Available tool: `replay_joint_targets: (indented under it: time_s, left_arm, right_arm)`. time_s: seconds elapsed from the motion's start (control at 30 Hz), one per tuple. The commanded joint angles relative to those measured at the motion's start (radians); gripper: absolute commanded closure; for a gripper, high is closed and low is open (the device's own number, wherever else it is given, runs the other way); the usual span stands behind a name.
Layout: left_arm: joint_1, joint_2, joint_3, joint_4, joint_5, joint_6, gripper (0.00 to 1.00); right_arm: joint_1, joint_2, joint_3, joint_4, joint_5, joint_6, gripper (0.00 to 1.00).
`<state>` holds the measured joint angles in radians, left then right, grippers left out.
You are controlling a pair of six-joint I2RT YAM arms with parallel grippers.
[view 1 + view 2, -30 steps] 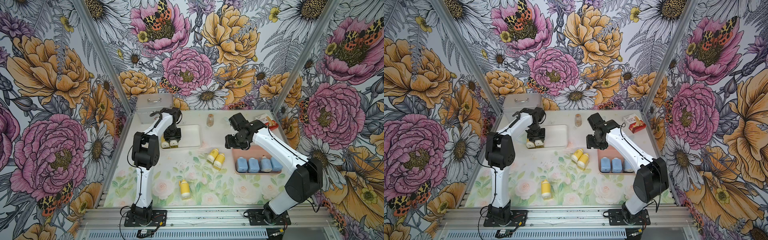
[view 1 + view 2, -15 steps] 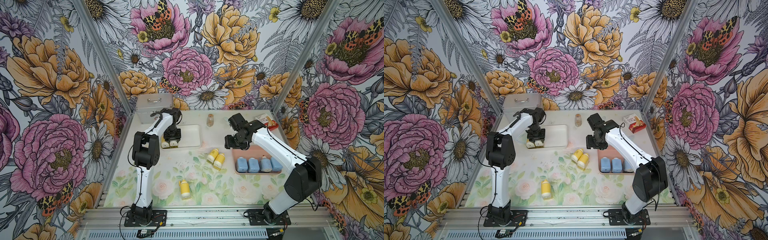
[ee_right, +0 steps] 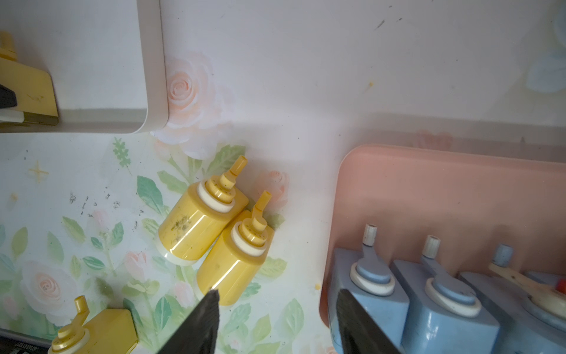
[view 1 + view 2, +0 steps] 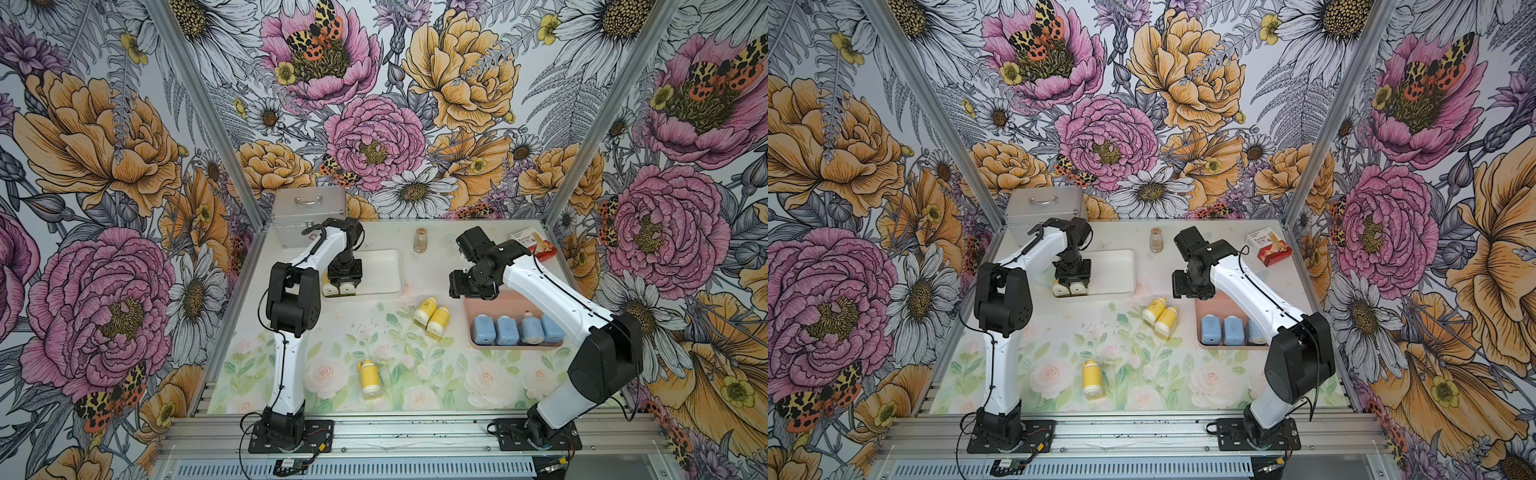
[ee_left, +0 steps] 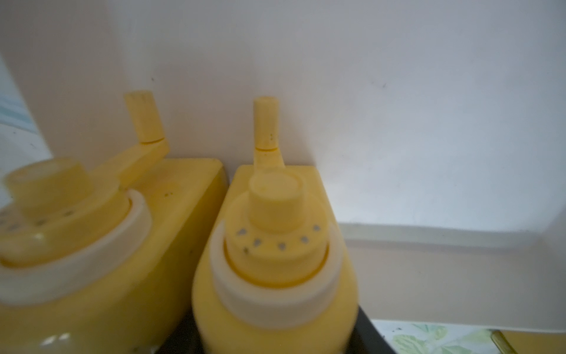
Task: Place the pencil sharpeners by color into the storage box
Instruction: Place the pencil sharpener in the storage box.
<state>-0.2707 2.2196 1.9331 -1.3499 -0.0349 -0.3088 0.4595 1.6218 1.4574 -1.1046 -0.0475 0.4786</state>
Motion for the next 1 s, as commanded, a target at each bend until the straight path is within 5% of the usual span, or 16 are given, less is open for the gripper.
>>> replay_joint_targets:
  time_s: [0.0,0.2,0.97]
  left_arm:
    - [0.017,0.015,0.026,0.001,-0.019,0.014,0.47]
    - [0.016,0.013,0.024,0.001,-0.022,0.014,0.38]
    - [0.005,-0.008,0.061,0.000,-0.011,0.002,0.38]
  right_arm:
    - [0.007,0.019,0.006,0.023,-0.006,0.005,0.37]
    - [0.007,0.023,0.012,0.023,-0.006,0.005,0.37]
    - [0.009,0.021,0.012,0.023,-0.003,0.003,0.37]
